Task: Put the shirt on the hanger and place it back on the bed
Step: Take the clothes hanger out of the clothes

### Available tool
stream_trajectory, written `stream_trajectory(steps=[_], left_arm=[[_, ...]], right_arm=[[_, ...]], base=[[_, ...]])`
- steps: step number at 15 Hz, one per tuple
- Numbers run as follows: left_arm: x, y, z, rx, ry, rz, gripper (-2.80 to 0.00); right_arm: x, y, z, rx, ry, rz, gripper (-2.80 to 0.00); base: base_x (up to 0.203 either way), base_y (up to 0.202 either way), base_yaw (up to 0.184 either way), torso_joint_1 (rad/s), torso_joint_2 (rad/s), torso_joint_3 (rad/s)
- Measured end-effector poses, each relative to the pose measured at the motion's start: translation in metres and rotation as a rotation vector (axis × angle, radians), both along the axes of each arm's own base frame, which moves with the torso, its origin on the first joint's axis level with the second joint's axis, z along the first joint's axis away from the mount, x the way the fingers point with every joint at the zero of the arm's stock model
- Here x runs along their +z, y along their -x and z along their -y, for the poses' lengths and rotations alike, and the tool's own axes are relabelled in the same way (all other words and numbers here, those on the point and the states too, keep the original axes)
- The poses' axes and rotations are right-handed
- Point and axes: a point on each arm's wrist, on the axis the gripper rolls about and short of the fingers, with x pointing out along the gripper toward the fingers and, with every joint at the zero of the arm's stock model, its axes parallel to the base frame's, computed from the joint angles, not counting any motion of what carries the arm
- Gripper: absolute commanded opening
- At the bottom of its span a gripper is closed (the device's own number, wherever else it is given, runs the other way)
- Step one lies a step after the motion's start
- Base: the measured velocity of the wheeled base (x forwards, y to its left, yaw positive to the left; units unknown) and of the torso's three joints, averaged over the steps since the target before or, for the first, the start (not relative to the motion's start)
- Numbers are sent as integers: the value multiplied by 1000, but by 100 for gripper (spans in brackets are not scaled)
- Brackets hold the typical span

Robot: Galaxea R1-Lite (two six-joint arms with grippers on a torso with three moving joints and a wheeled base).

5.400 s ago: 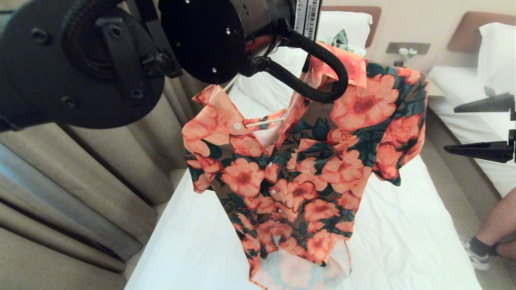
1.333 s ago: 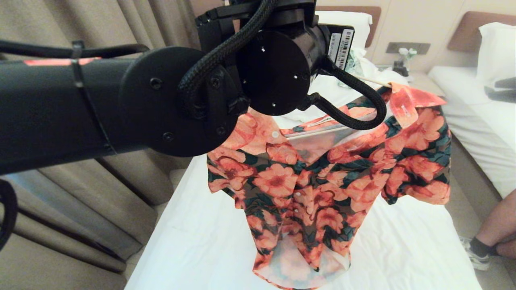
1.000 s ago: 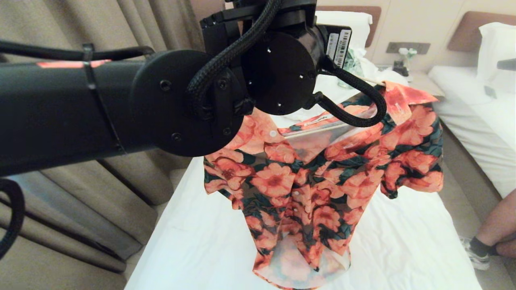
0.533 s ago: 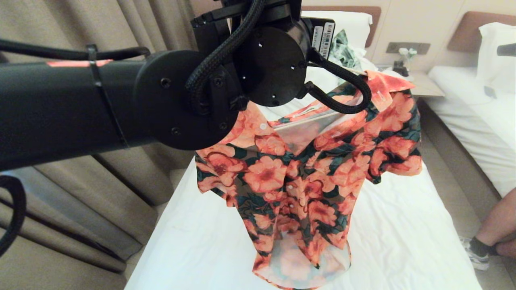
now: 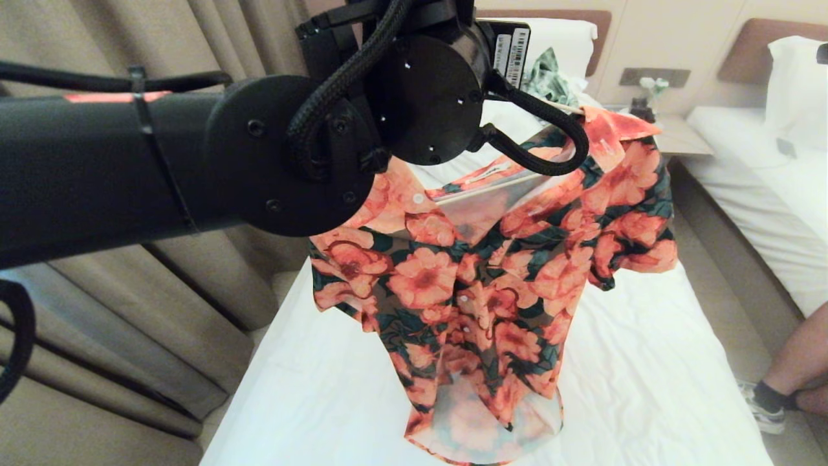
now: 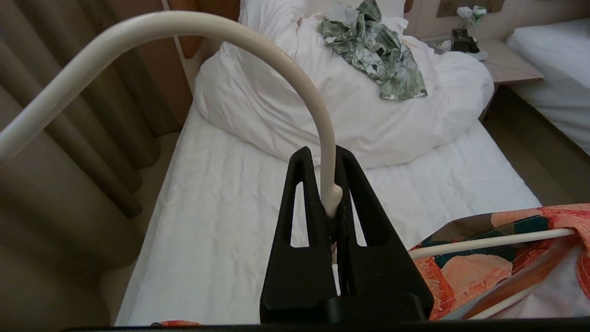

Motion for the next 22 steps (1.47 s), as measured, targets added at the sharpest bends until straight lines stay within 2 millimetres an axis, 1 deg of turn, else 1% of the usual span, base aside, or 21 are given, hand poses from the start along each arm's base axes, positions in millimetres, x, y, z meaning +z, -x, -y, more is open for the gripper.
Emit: stream_trajectory(steps=[3, 7, 10, 11, 13, 15, 17, 22], left_arm=[[11, 7, -8, -36, 18, 23, -280], [33, 35, -22, -109, 51, 49, -280], [47, 55, -32, -152, 70, 62, -280], [51, 59, -36, -156, 79, 67, -280], [56, 64, -41, -162, 92, 76, -280], [60, 67, -46, -165, 104, 84, -280], [62, 69, -48, -168, 110, 88, -280], [67, 73, -52, -171, 127, 96, -280]], right_arm=[[-2, 2, 0, 2, -2, -8, -280], [-8, 3, -2, 10, -37, -59, -280], [-4, 8, -5, 21, -67, -60, -280], [2, 11, -6, 20, -94, -55, -280], [13, 21, -8, 23, -161, -48, -280], [18, 29, -10, 33, -170, -34, -280], [19, 34, -12, 40, -170, -25, -280], [19, 40, -15, 58, -170, -28, -280]], base=[[0, 0, 0, 0, 0, 0], [0, 0, 0, 0, 0, 0], [0, 0, 0, 0, 0, 0], [0, 0, 0, 0, 0, 0], [0, 0, 0, 0, 0, 0], [0, 0, 0, 0, 0, 0], [0, 0, 0, 0, 0, 0], [0, 0, 0, 0, 0, 0]])
